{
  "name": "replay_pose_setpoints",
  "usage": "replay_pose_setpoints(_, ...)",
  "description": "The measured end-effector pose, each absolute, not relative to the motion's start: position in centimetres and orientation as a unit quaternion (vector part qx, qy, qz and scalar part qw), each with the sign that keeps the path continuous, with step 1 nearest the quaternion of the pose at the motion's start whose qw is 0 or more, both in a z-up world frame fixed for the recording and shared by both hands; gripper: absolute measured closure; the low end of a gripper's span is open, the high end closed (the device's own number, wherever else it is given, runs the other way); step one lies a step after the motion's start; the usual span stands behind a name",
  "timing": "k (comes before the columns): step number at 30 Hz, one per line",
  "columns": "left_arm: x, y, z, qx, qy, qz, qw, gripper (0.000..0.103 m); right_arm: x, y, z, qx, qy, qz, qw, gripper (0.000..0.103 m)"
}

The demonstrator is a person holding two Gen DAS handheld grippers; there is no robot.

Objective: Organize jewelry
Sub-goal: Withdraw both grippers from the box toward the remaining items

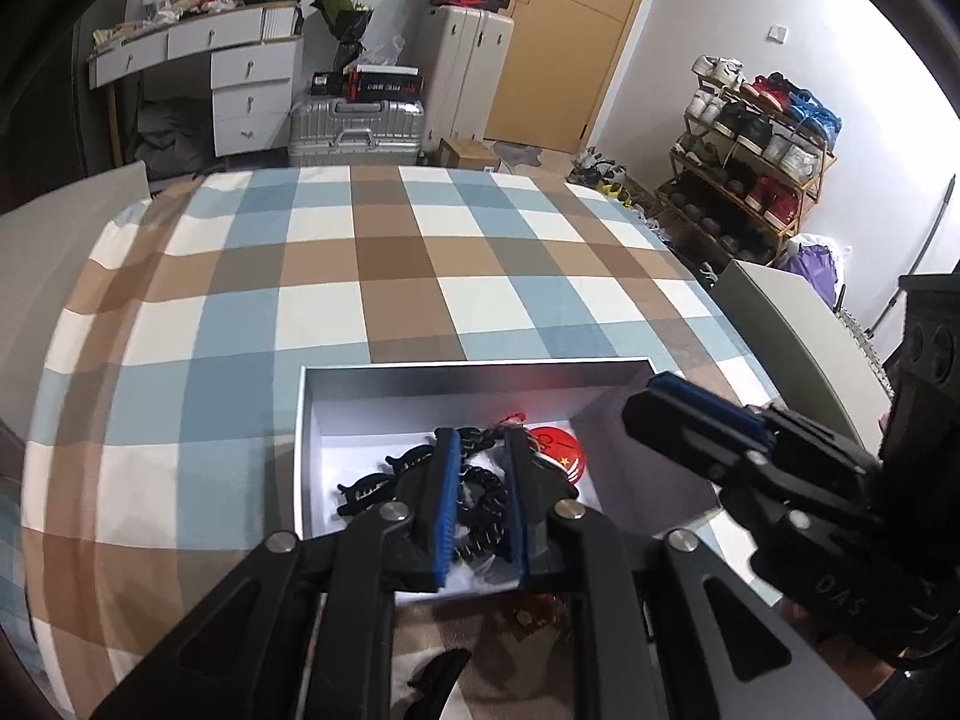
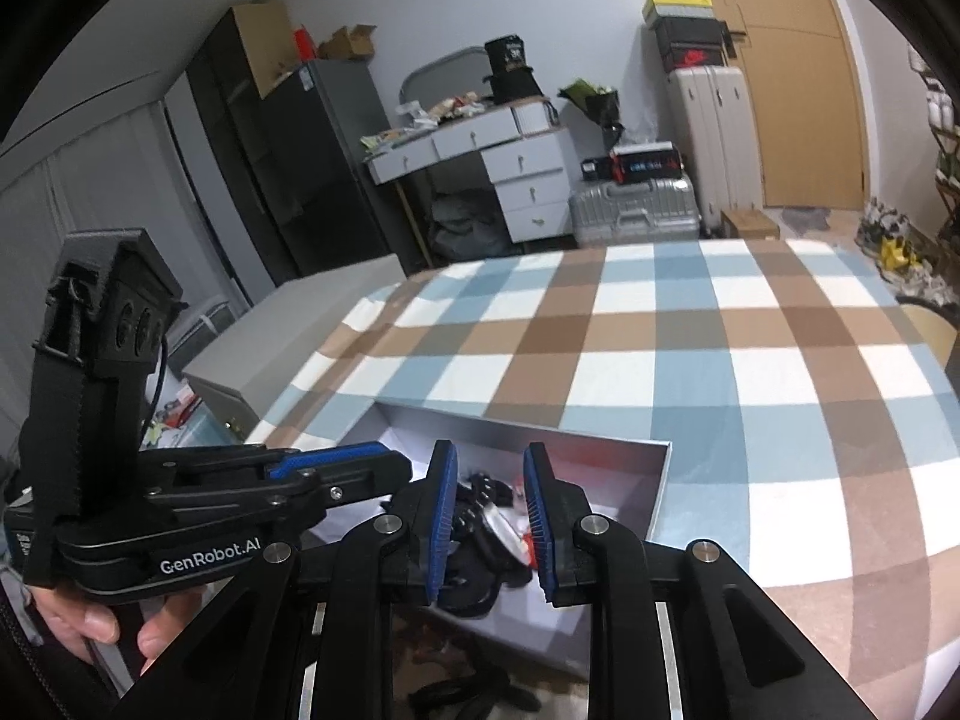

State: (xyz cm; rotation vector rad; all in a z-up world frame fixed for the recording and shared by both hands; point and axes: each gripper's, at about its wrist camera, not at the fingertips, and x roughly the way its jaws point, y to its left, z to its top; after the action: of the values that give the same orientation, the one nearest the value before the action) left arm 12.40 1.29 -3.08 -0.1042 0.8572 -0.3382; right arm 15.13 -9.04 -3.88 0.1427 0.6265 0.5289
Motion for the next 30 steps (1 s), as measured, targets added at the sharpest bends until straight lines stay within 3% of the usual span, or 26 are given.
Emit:
replay_pose_setpoints(4,11.4,1.7,-2.1,-0.052,0.396,-0.157,0.903,0.068,13.4,-9.6,-2.9,0.070,0.288,0.256,0.920,0.078)
replay_pose_setpoints(11,9.1,1.6,-1.2,-0.033,0.378,-0.138,0.915,0.067,10.1,-10.0,-2.7,0.061,0.283,0.250,0.924,0.073)
replay_pose_setpoints(15,7.5,1.5,-1.0,-0.026,0.374,-0.124,0.919,0.066,7.8,-10.6,-2.7,0.061,0.270,0.232,0.933,0.057)
replay_pose_setpoints(17,6.7,1.7,-1.0,-0.027,0.370,-0.115,0.921,0.057,6.9,-10.9,-2.8,0.065,0.267,0.232,0.933,0.057)
replay_pose_setpoints(19,5.9,1.9,-1.0,-0.030,0.362,-0.107,0.925,0.037,6.1,-11.1,-2.9,0.067,0.269,0.233,0.932,0.052)
replay_pose_setpoints(24,4.2,2.2,-1.2,-0.026,0.347,-0.093,0.933,0.033,4.8,-11.0,-3.7,0.062,0.271,0.230,0.933,0.033)
replay_pose_setpoints(28,3.6,2.2,-2.7,-0.026,0.360,-0.079,0.929,0.019,4.5,-10.7,-5.0,0.058,0.288,0.230,0.928,0.032)
replay_pose_setpoints(30,3.2,2.2,-3.4,-0.022,0.370,-0.076,0.926,0.018,4.4,-10.7,-5.7,0.059,0.295,0.228,0.926,0.029)
